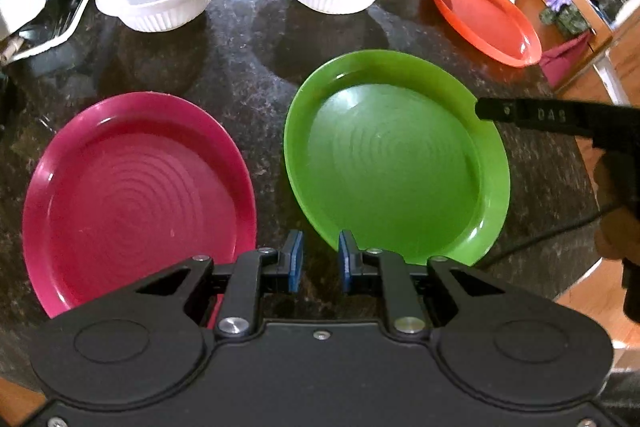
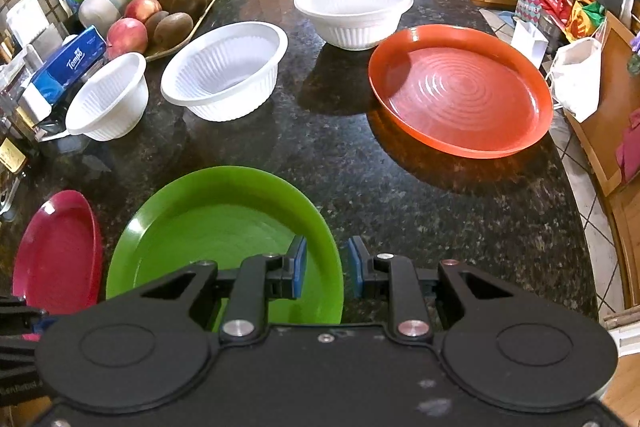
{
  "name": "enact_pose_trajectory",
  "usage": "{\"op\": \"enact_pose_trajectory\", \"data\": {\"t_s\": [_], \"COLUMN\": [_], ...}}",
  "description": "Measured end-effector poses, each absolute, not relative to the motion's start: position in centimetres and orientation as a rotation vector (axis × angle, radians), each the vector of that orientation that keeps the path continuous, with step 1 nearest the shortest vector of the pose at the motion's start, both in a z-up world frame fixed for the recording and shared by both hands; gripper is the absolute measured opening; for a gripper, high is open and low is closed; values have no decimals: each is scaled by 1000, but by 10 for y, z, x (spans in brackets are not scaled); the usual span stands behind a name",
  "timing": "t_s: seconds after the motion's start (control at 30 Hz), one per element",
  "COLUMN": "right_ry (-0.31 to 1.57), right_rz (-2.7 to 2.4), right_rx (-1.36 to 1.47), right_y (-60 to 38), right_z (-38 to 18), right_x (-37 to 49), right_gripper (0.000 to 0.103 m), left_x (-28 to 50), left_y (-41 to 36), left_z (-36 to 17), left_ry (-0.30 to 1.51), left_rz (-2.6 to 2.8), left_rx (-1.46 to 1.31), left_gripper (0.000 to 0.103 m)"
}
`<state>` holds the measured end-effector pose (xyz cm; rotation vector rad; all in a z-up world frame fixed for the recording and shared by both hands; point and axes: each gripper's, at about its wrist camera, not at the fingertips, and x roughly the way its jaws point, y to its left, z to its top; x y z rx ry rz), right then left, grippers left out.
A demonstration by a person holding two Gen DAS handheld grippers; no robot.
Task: Organize plates and bowls
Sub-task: 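Close the left tool on the green plate rim and lift it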
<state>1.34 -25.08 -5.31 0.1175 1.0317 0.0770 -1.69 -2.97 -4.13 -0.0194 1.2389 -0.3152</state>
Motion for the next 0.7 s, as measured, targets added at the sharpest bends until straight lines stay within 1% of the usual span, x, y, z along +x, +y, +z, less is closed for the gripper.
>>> {"op": "enact_pose_trajectory", "data": {"t_s": [0.63,0.7], "right_ry": [1088,1097], "right_rz": [151,151], "right_rx": [73,71], "right_y": [-259,-259], "right_z": [-69,-72], "right_x": [25,24], "right_gripper": [25,21], "left_x": [4,6], "left_y": [-44,-46], "left_z": [-56,-56], "left_ry": [1273,1272], "left_rz": [-222,-220], "left_rx": [-61,-61], "left_gripper": [26,25]}}
